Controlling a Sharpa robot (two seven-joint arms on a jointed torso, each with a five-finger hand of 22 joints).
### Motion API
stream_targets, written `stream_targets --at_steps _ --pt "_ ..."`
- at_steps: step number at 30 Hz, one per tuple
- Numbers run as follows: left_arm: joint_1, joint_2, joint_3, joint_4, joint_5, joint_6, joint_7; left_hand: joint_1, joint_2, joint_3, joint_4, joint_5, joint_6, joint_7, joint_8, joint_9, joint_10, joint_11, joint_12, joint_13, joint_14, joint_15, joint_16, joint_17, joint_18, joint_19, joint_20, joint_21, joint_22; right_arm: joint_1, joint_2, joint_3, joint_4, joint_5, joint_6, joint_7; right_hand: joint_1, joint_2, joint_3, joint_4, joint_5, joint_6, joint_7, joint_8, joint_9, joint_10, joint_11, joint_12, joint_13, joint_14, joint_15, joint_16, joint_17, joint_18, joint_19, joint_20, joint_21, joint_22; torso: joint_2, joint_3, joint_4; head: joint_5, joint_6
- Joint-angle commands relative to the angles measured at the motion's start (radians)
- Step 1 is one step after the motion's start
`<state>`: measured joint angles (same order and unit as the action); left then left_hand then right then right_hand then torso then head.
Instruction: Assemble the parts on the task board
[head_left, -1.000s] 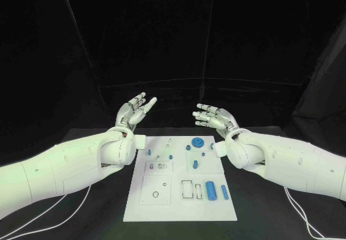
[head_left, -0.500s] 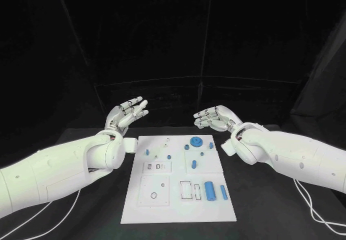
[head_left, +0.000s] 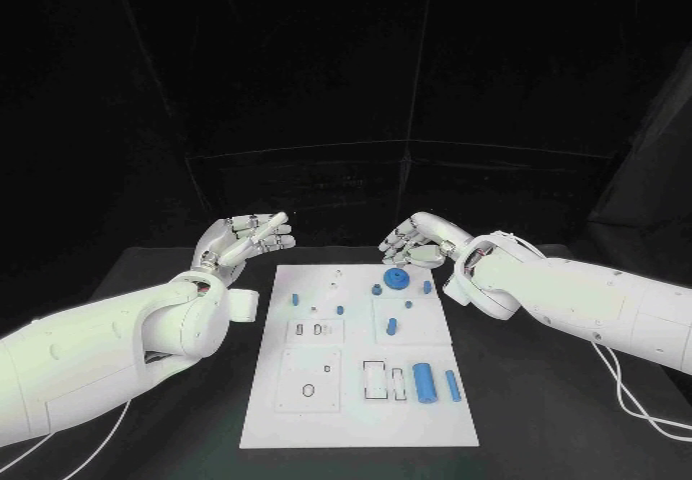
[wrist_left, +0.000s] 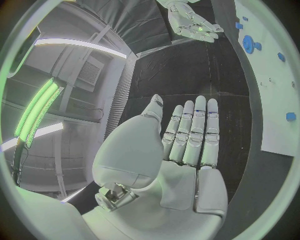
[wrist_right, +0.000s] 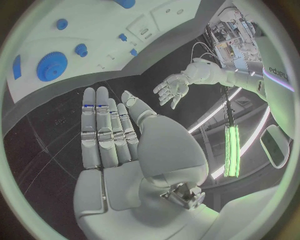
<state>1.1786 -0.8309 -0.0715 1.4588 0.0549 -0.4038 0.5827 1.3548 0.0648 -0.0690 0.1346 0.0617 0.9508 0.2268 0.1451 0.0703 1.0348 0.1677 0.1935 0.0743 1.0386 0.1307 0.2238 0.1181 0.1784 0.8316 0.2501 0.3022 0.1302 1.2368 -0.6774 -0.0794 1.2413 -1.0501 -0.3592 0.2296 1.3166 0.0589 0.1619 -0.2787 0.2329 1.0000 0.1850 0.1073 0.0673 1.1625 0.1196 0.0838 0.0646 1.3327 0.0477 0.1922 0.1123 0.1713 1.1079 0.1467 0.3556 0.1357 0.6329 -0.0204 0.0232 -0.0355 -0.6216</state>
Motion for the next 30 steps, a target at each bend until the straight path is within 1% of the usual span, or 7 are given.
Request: stream_targets --at_steps 1,5,8,13,16,20,30 --pt "0.001 -0.008 0.001 0.023 -0.1 0.046 0.001 0.01 0.0 0.001 -0.01 0.001 0.007 -0.002 -0.008 -0.002 0.007 0.002 -0.003 0.001 0.008 0.002 -0.002 0.001 0.007 0.007 -0.001 0.003 -0.002 0.007 0.006 0.001 0.009 -0.255 0.084 -0.139 -0.004 -0.036 -0.002 -0.001 0.003 0.045 -0.019 -0.007 0.0 0.072 -0.03 -0.013 0.003 0.157 -0.043 0.102 0.074 0.011 0.102 -0.057 0.129 0.066 0.025 -0.0047 0.014 -0.009 0.003" --pt "0.0 -0.014 0.0 0.046 -0.123 0.054 -0.003 0.015 -0.002 0.001 -0.019 0.001 0.008 -0.001 -0.013 -0.003 0.008 0.002 -0.009 0.0 0.01 0.002 -0.006 0.002 0.007 0.01 -0.002 0.001 -0.005 0.011 0.018 0.002 0.008 -0.362 0.112 -0.195 -0.026 -0.049 -0.003 0.006 0.045 0.051 -0.02 -0.018 0.0 0.061 -0.033 -0.02 0.002 0.172 -0.047 0.166 0.127 0.009 0.111 -0.066 0.18 0.096 0.04 -0.0066 0.0217 -0.015 0.004" --pt "-0.001 -0.015 0.0 0.058 -0.129 0.06 -0.007 0.017 -0.002 0.001 -0.021 0.001 0.008 0.0 -0.016 -0.004 0.007 0.003 -0.011 -0.001 0.012 0.002 -0.006 0.002 0.007 0.012 -0.002 0.0 -0.006 0.012 0.026 0.002 0.006 -0.415 0.13 -0.222 -0.035 -0.055 0.003 0.009 0.045 0.042 -0.02 -0.031 -0.001 0.042 -0.029 -0.02 0.001 0.171 -0.047 0.215 0.168 0.008 0.11 -0.068 0.213 0.115 0.048 -0.0081 0.0271 -0.019 0.003" --pt "-0.002 -0.019 0.0 0.075 -0.134 0.07 -0.01 0.017 -0.002 0.002 -0.023 0.001 0.007 0.0 -0.018 -0.004 0.006 0.003 -0.013 -0.002 0.013 0.002 -0.007 0.003 0.007 0.012 -0.002 -0.001 -0.007 0.012 0.034 0.002 0.008 -0.474 0.143 -0.254 -0.051 -0.061 0.015 0.021 0.04 0.024 -0.021 -0.04 0.0 -0.002 -0.029 -0.016 0.002 0.175 -0.051 0.338 0.259 0.01 0.132 -0.067 0.284 0.156 0.064 -0.0105 0.0339 -0.025 0.014" --pt "-0.002 -0.021 0.0 0.082 -0.135 0.073 -0.01 0.018 0.0 0.002 -0.025 0.001 0.007 0.001 -0.019 -0.005 0.006 0.003 -0.015 -0.002 0.013 0.002 -0.008 0.003 0.006 0.013 -0.002 -0.001 -0.007 0.012 0.037 0.003 0.009 -0.493 0.146 -0.266 -0.056 -0.063 0.024 0.027 0.041 0.021 -0.02 -0.04 0.0 -0.009 -0.03 -0.016 0.002 0.179 -0.056 0.445 0.335 0.009 0.152 -0.064 0.327 0.179 0.071 -0.0098 0.0357 -0.028 0.016" --pt "-0.002 -0.023 0.0 0.089 -0.135 0.075 -0.011 0.018 0.0 0.002 -0.025 0.001 0.007 0.001 -0.019 -0.005 0.006 0.003 -0.015 -0.002 0.013 0.002 -0.008 0.003 0.006 0.013 -0.002 -0.001 -0.007 0.014 0.039 0.003 0.014 -0.508 0.156 -0.286 -0.06 -0.068 0.047 0.035 0.04 0.02 -0.021 -0.039 0.001 -0.015 -0.028 -0.015 0.003 0.171 -0.053 0.667 0.548 0.01 0.152 -0.062 0.388 0.217 0.079 -0.0099 0.0364 -0.029 0.017" --pt "-0.002 -0.025 0.0 0.093 -0.136 0.078 -0.013 0.019 0.001 0.003 -0.027 0.001 0.008 0.001 -0.02 -0.005 0.006 0.004 -0.016 -0.002 0.014 0.002 -0.009 0.003 0.006 0.013 -0.002 -0.002 -0.008 0.019 0.04 0.003 0.012 -0.527 0.172 -0.313 -0.057 -0.074 0.074 0.046 0.033 0.017 -0.018 -0.039 0.001 -0.038 -0.022 -0.015 0.003 0.158 -0.049 0.788 0.667 0.01 0.132 -0.055 0.442 0.252 0.085 -0.0079 0.0362 -0.03 0.015"
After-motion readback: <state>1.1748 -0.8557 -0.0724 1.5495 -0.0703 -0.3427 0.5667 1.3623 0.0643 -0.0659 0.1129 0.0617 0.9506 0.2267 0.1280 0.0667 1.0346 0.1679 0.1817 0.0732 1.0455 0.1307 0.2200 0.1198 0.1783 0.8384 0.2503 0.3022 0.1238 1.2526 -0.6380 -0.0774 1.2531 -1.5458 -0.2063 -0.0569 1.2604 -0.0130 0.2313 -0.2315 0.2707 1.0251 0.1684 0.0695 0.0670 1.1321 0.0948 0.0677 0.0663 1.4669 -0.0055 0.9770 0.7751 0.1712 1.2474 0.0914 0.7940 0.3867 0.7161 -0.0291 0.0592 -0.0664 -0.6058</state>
